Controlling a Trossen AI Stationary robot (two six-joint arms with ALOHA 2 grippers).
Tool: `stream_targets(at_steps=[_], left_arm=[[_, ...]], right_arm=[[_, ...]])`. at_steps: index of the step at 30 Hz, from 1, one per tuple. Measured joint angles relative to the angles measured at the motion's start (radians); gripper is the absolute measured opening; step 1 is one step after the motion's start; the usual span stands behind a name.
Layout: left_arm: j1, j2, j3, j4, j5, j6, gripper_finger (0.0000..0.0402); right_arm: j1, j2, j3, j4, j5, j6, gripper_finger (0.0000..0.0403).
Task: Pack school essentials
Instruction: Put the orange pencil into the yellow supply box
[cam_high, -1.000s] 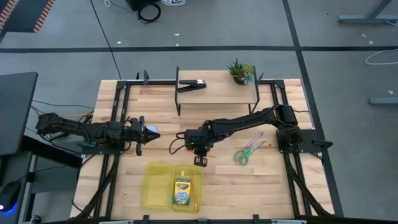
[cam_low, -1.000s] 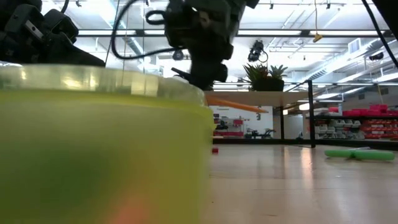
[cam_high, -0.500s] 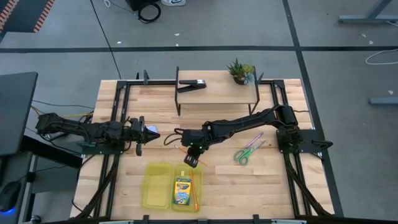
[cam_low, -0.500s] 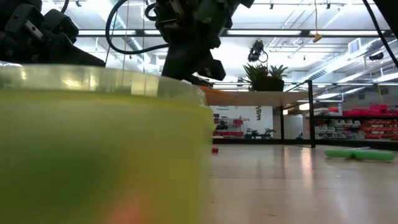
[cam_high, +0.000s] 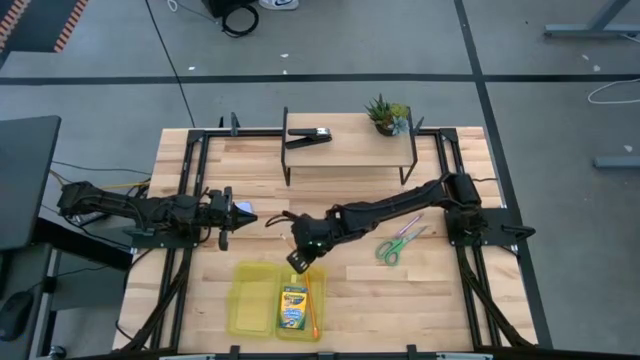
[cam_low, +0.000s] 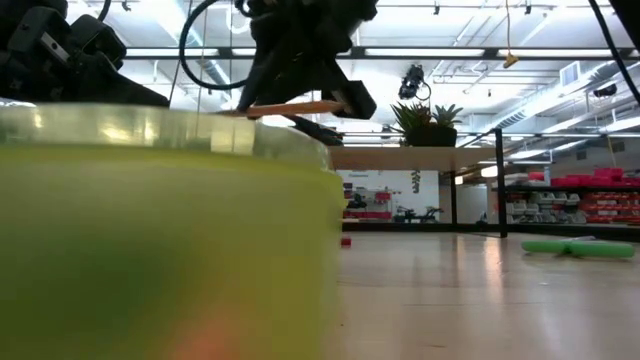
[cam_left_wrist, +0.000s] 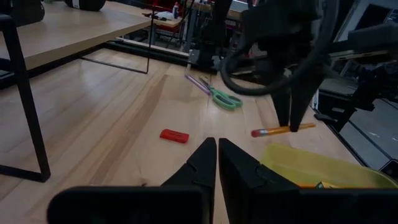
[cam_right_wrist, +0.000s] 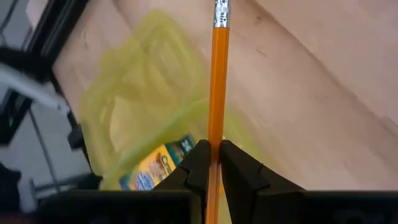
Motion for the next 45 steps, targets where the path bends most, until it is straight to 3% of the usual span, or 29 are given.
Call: stream_targets(at_steps=[14, 23, 45], left_arm=[[0.0, 0.0, 0.0, 0.0, 0.0, 0.0, 0.003], [0.0, 0.0, 0.0, 0.0, 0.0, 0.0, 0.0028], [0.0, 0.02, 0.0, -0.006, 0.0, 0.0, 0.0032]], right_arm=[[0.176, 0.0, 0.0, 0.005, 0.437, 0.418, 0.0042], [0.271, 0.018, -0.001, 0.057, 0.625, 0.598, 0.0042], [0.394, 0.138, 0.0, 0.213, 0.676, 0.768, 0.0042]])
